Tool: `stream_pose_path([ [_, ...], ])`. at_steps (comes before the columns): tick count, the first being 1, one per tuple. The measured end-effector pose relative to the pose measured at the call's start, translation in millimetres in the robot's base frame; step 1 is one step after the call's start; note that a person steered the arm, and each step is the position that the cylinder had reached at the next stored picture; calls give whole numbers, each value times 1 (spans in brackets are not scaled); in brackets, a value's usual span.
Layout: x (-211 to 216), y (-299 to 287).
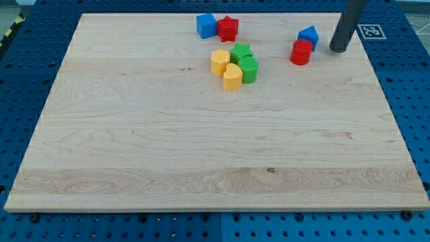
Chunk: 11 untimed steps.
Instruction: Push the blue triangle towards the top center
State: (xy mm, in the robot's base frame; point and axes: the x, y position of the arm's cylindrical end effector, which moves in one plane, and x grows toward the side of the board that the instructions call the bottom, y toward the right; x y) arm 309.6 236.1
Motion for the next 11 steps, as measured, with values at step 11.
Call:
stream_pose_path([
  [11,-24,-98],
])
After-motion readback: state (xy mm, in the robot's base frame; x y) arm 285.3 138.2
